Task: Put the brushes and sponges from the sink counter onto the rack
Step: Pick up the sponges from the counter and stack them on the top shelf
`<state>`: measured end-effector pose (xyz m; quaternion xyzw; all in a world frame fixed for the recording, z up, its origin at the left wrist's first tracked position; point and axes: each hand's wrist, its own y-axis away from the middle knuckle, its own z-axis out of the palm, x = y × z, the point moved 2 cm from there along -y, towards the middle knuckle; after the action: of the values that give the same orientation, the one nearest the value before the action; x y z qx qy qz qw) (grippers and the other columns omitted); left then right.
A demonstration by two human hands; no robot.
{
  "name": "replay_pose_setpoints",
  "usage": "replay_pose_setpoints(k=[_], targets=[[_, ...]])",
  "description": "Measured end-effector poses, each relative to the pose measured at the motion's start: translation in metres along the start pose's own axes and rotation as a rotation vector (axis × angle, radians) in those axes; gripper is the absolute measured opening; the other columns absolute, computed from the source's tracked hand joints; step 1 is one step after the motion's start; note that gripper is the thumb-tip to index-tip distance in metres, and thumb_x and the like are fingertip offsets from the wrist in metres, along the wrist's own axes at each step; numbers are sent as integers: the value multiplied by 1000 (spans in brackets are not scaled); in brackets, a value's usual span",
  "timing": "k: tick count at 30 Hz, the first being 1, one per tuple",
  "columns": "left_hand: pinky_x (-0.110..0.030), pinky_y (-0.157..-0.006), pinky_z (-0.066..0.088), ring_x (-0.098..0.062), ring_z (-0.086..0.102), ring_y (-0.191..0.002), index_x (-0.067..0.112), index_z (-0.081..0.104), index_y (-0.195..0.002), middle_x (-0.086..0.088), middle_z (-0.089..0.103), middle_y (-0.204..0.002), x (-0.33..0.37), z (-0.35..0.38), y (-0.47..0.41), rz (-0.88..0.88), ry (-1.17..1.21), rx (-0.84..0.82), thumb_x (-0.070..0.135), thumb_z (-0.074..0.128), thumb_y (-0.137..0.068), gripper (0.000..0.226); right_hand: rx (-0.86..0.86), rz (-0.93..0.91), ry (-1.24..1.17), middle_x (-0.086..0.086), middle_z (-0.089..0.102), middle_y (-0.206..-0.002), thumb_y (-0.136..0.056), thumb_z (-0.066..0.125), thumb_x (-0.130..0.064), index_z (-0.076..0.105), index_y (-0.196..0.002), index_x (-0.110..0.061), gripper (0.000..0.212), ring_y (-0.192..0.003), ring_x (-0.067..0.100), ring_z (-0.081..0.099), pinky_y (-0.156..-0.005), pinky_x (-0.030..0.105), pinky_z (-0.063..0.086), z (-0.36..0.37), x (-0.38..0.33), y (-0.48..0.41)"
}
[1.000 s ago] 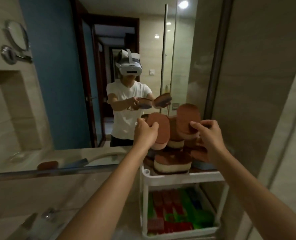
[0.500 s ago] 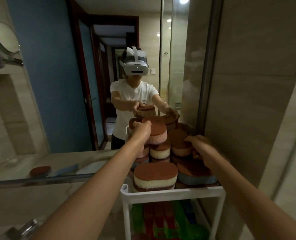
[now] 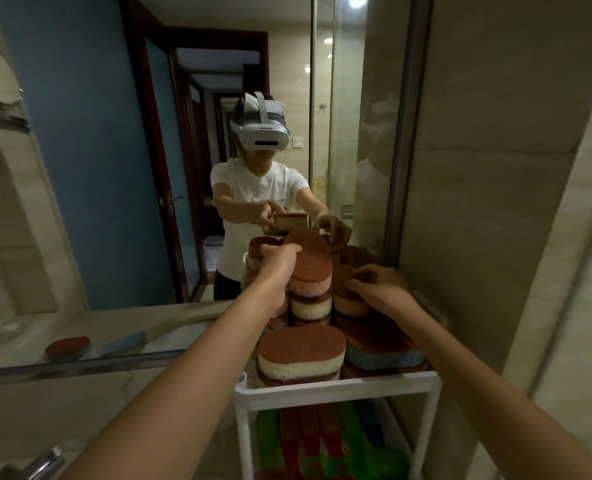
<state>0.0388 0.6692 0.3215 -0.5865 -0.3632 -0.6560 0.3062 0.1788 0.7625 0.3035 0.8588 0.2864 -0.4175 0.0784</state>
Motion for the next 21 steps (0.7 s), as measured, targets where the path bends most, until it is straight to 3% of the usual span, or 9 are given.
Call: replay_pose_setpoints(k=[3, 6, 8, 12, 15, 18, 21], targets=[[-43, -97, 49, -27, 59, -108, 9, 45, -126, -11, 59, -118, 8, 12, 5, 24, 157, 10, 21, 64, -77, 53, 120, -55, -205, 8, 59, -118, -88, 57, -27, 55, -114, -17, 28, -101, 21, 57, -80, 32, 47, -12, -3, 11], [-39, -88, 52, -28, 61, -104, 6, 48, -124, -14, 60, -120, 16, 31, 11, 11, 300, -33, 15, 67, -72, 56, 48, -223, -372, 1, 58, -101, -86, 58, -12, 48, -104, -19, 23, -100, 19, 55, -75, 26, 44, -23, -15, 27], [-42, -91, 52, -28, 62, -104, 8, 49, -122, -15, 60, -122, 18, 42, 14, -17, 321, -70, 17, 66, -64, 62, 15, -303, -301, -3, 56, -99, -82, 65, -17, 46, -104, -19, 28, -94, 13, 56, -70, 20, 44, -27, -19, 34], [-44, -95, 51, -30, 62, -102, 1, 51, -115, -14, 61, -111, 20, 57, 22, -49, 291, -88, 4, 60, -82, 34, 76, -312, -85, -9, 50, -90, -76, 72, -44, 43, -99, -22, 43, -77, 0, 50, -60, 17, 41, -31, -18, 36], [-44, -96, 51, -31, 63, -106, 4, 49, -129, -16, 64, -117, 22, 60, 32, -83, 249, -177, 5, 60, -82, 48, 141, -326, -65, -9, 51, -89, -78, 70, -41, 41, -98, -22, 39, -73, -1, 50, -55, 13, 37, -35, -17, 37], [-40, -95, 50, -28, 61, -109, 5, 53, -127, -14, 64, -118, 19, 56, 40, -97, 207, -272, 4, 54, -89, 38, 159, -372, -13, -1, 56, -105, -83, 64, -38, 44, -108, -23, 35, -87, 11, 56, -59, 14, 39, -36, -16, 37], [-32, -82, 47, -24, 60, -106, 5, 53, -127, -11, 65, -115, 10, 52, 40, -27, 25, -319, 13, 51, -92, 36, 160, -334, 31, 3, 52, -123, -89, 55, -34, 39, -132, -23, 47, -99, 14, 53, -67, 19, 39, -34, -9, 36]])
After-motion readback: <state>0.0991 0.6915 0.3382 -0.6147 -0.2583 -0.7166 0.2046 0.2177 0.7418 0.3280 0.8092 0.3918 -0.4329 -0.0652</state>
